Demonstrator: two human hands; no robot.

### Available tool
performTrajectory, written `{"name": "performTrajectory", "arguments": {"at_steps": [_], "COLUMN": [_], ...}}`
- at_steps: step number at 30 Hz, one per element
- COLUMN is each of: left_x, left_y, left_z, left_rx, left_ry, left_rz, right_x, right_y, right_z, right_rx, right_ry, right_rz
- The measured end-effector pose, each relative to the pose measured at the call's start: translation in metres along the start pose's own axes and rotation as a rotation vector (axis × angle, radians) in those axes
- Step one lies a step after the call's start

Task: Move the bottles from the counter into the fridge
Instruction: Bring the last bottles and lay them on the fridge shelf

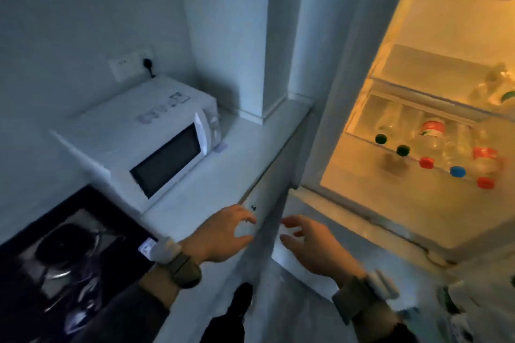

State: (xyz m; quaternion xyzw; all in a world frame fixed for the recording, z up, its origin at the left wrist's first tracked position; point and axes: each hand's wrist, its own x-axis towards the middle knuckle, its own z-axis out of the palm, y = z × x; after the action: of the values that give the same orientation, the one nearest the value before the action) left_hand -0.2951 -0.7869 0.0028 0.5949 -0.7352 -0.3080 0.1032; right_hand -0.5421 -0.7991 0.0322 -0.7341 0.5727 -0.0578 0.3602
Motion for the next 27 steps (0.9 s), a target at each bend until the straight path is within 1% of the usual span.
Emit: {"name": "performTrajectory", "arguments": {"at_steps": [1,2,3,4,5,8,9,12,13,17,18,21,22,24,25,27], "left_x": [-0.047,-0.057,-0.102,-0.113,-0.143,-0.222,-0.225,-0.301,-0.302,-0.41,-0.418,-0.522,-0.528,-0.596,-0.601,-0.657], "left_y": [-0.021,-0.028,-0.044,-0.045,-0.056,-0.073,-0.073,-0.079,-0.077,-0.092,-0.094,-0.112,-0.112,-0.118,-0.119,-0.12], "left_z": [0.0,0.004,0.002,0.003,0.004,0.005,0.007,0.011,0.012,0.028,0.03,0.051,0.052,0.067,0.069,0.082], "left_rx": [0.012,-0.025,-0.04,-0.064,-0.06,-0.082,-0.09,-0.102,-0.102,-0.135,-0.127,-0.132,-0.117,-0.113,-0.111,-0.104], "left_ry": [0.057,0.078,0.128,0.135,0.164,0.3,0.295,0.39,0.386,0.474,0.487,0.566,0.584,0.627,0.652,0.712], "left_rz": [-0.091,-0.112,-0.203,-0.238,-0.307,-0.436,-0.436,-0.555,-0.551,-0.698,-0.714,-0.837,-0.842,-0.926,-0.928,-0.994], "right_x": [-0.004,-0.006,-0.011,-0.012,-0.016,-0.028,-0.028,-0.052,-0.053,-0.091,-0.093,-0.14,-0.143,-0.179,-0.182,-0.213], "right_y": [-0.027,-0.028,-0.054,-0.053,-0.071,-0.115,-0.116,-0.168,-0.169,-0.241,-0.246,-0.301,-0.304,-0.336,-0.338,-0.363], "right_z": [0.022,0.029,0.051,0.06,0.073,0.113,0.114,0.155,0.156,0.218,0.219,0.286,0.289,0.336,0.34,0.383], "right_rx": [-0.011,-0.02,-0.03,-0.013,-0.02,-0.052,-0.043,-0.123,-0.114,-0.201,-0.198,-0.205,-0.209,-0.233,-0.24,-0.259], "right_ry": [-0.079,-0.099,-0.172,-0.184,-0.223,-0.333,-0.337,-0.42,-0.434,-0.537,-0.554,-0.627,-0.632,-0.655,-0.661,-0.722], "right_rz": [-0.064,-0.08,-0.146,-0.18,-0.224,-0.345,-0.35,-0.482,-0.483,-0.632,-0.637,-0.744,-0.75,-0.839,-0.844,-0.906]}}
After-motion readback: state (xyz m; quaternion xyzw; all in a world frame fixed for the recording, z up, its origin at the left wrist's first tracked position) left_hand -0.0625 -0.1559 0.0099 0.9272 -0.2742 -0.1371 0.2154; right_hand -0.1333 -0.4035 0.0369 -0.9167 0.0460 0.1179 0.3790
